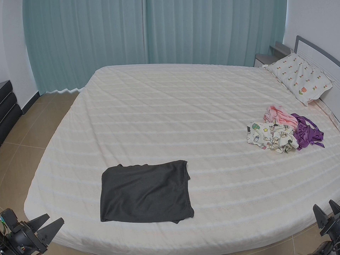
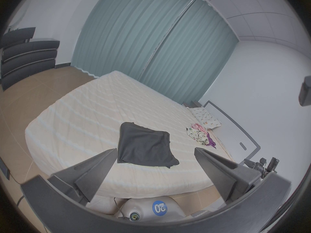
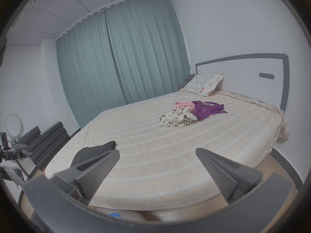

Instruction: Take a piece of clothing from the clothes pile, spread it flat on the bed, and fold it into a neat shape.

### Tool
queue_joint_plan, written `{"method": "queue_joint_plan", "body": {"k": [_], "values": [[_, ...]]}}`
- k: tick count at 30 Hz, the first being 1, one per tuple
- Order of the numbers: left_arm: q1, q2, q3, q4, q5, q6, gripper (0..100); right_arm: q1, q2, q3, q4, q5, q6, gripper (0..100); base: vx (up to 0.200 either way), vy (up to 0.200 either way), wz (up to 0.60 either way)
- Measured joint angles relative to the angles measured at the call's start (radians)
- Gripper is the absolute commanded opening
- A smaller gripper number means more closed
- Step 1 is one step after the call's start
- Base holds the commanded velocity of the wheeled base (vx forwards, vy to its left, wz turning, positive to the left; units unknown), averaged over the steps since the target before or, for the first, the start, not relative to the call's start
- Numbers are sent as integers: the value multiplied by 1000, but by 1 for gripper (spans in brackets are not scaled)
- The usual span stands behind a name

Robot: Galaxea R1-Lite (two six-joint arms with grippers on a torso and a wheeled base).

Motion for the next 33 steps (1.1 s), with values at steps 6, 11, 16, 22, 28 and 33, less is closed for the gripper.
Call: {"method": "queue_joint_plan", "body": {"k": [6, 11, 16, 22, 28, 33], "values": [[-2, -199, 3, 102, 2, 27, 100, -43, -128, 1, 56, 35, -76, 100, 0, 0, 0], [-2, -349, 0, 148, 3, 63, 100, -123, -207, 1, 76, 103, -160, 100, 0, 0, 0], [-2, -445, -1, 157, 44, 85, 100, -176, -280, 1, 74, 211, -213, 100, 0, 0, 0], [-3, -494, 2, 152, 109, 180, 100, -196, -314, 1, 71, 199, -231, 100, 0, 0, 0], [-5, -509, 3, 152, 251, 372, 100, -200, -324, 1, 70, 186, -325, 100, 0, 0, 0], [-5, -512, 3, 151, 308, 387, 100, -201, -327, 1, 82, 183, -358, 100, 0, 0, 0]]}}
